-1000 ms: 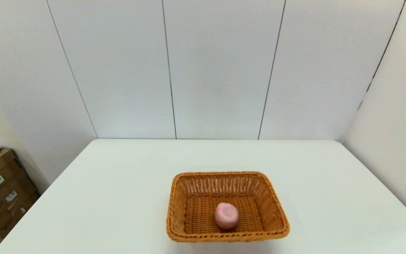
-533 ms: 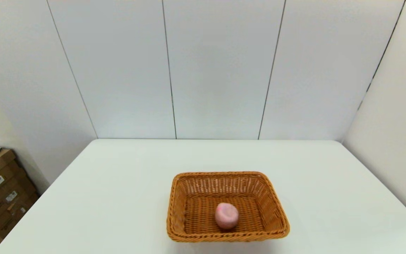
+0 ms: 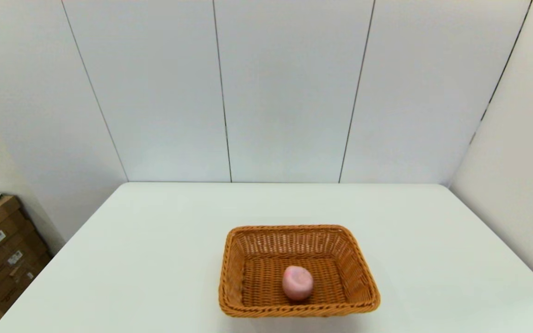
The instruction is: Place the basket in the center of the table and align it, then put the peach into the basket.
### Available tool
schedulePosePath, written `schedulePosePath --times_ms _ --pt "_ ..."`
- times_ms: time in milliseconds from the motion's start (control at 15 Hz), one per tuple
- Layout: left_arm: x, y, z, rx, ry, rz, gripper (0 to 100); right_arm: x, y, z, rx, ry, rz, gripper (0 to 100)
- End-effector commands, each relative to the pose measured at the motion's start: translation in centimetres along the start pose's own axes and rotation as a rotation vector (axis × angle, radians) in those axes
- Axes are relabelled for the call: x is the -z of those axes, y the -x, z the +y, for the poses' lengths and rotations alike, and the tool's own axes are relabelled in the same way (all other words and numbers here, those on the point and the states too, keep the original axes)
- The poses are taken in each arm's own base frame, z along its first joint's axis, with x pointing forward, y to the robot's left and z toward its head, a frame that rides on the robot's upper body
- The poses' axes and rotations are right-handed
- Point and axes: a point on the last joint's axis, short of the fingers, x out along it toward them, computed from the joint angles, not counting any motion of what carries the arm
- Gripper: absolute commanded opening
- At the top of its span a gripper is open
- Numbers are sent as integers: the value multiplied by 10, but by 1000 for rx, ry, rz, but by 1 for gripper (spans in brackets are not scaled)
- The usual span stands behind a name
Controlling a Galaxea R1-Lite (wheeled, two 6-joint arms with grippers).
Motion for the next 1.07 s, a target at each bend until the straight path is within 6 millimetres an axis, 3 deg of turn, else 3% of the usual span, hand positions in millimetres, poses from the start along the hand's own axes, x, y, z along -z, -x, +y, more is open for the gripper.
schedulePosePath --times_ms 67,1067 --pt "0 0 0 -1 1 -1 100 0 0 0 -1 -20 1 100" --pt "0 0 0 -1 2 -1 100 0 0 0 0 -20 -1 100"
